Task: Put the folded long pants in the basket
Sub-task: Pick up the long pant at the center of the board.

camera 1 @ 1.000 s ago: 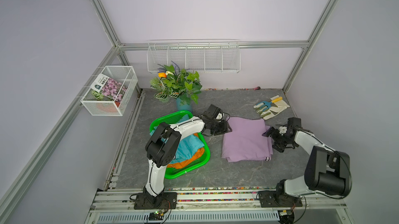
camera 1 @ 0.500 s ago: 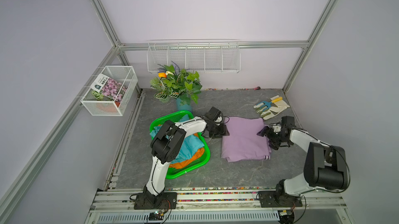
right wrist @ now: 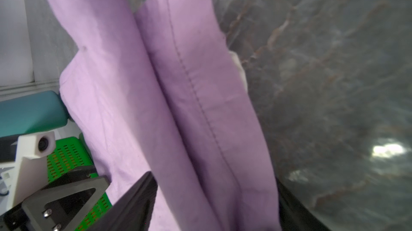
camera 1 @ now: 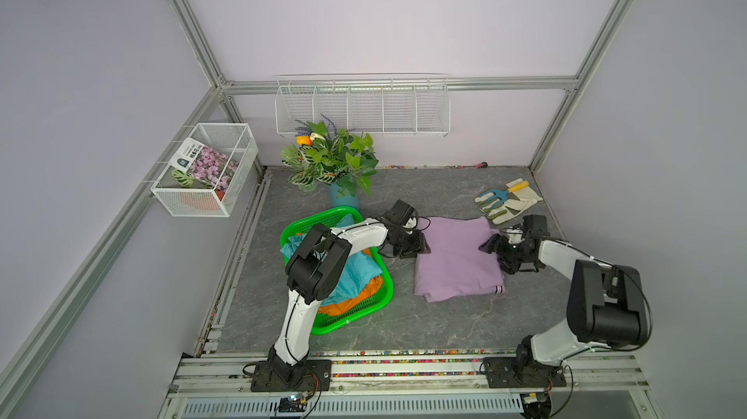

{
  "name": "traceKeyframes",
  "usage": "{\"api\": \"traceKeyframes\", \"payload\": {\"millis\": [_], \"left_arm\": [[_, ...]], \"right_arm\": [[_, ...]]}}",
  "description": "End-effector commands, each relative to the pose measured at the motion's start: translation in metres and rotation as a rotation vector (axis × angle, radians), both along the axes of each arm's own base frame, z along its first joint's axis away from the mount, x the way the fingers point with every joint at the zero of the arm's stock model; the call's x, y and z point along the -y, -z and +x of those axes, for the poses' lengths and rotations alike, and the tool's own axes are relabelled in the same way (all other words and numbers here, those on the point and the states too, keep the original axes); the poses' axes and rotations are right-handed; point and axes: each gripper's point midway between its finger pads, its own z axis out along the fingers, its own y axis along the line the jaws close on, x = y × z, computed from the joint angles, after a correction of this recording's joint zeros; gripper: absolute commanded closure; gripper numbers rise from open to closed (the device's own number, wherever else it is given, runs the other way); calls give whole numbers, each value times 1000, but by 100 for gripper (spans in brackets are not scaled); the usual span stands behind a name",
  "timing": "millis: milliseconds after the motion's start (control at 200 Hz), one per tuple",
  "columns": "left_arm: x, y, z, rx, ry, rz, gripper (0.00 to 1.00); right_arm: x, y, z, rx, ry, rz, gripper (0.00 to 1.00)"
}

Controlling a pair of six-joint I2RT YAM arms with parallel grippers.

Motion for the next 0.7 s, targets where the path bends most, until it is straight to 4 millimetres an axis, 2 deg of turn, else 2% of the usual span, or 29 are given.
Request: {"api": "traceKeyframes", "payload": {"millis": [0,65,155,250,310,515,695], "left_arm": [[7,9,1,-8,10,-5,59],[8,8,2,-5,13,-8,73],[12,7,2,-1,22,-20,100],[16,4,2,5,35,-36,100],[17,1,3,14,40,-39,100],[23,-20,6,44,49,-73,100],[28,-56,10,92,63,-105,100]], "right_arm": [[-9,41,-35,-173,2,15,29],[-9,42,-34,-170,1,15,34],[-10,41,-33,-163,-5,19,61],[-10,42,-33,-166,-7,22,87],[-11,41,-32,-164,-10,27,97],[-14,27,-29,-135,-34,5,100],[-26,-10,-18,-55,-89,-21,100]]}}
